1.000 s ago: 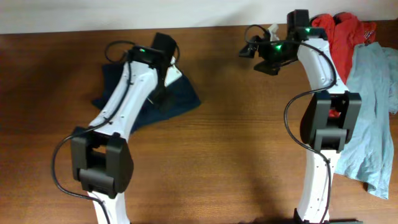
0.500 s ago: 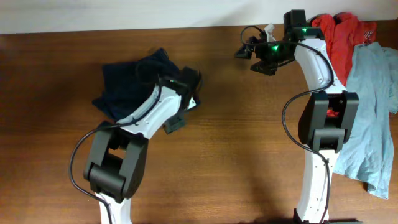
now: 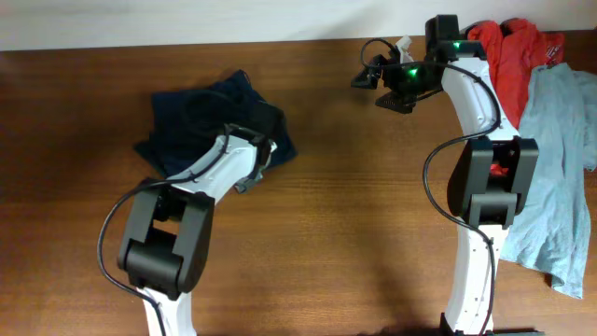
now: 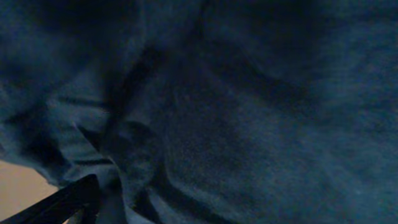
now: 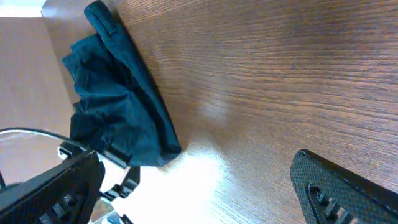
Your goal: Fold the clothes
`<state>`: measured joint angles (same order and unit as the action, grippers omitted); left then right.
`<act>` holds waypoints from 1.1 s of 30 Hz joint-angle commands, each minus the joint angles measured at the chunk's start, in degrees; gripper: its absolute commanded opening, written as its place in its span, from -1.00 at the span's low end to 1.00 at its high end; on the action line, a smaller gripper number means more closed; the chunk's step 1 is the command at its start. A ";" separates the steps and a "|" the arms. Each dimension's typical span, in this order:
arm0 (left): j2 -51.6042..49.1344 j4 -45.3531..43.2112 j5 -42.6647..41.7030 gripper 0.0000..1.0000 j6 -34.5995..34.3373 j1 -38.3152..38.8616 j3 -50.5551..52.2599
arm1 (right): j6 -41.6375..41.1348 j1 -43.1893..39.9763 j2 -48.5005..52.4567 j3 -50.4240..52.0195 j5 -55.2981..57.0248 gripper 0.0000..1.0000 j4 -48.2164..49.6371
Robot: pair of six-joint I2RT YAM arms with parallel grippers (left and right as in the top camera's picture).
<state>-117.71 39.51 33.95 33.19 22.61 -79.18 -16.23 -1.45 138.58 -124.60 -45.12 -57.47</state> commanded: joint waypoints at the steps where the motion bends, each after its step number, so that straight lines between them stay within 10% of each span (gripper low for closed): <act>1: -3.87 -0.59 1.44 0.98 -0.59 -2.29 0.61 | 1.03 0.31 -0.74 0.09 -0.98 0.97 -0.15; 9: -10.10 -11.67 7.21 0.79 -2.97 -3.41 0.61 | 2.69 0.31 -0.74 0.09 -0.96 0.97 -0.20; 12: -11.26 -17.11 8.55 -0.50 -3.48 -3.39 0.61 | 4.04 0.31 -0.72 0.09 -0.92 0.97 -0.20; 14: -11.67 -20.09 8.52 -0.95 -3.93 -3.41 0.61 | 4.04 0.31 -0.63 0.09 -0.92 0.97 -0.24; 27: -7.76 -23.82 16.24 -0.99 -14.01 -3.37 -2.21 | 6.82 0.31 -0.61 0.09 -0.70 0.97 -0.20; 33: 3.43 -15.85 4.61 -0.99 -25.14 -5.68 -5.38 | 6.82 0.31 -0.61 0.09 -0.70 0.97 -0.22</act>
<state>-123.79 22.41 44.16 17.52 18.87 -80.86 -10.35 -1.45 138.58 -124.60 -45.08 -57.65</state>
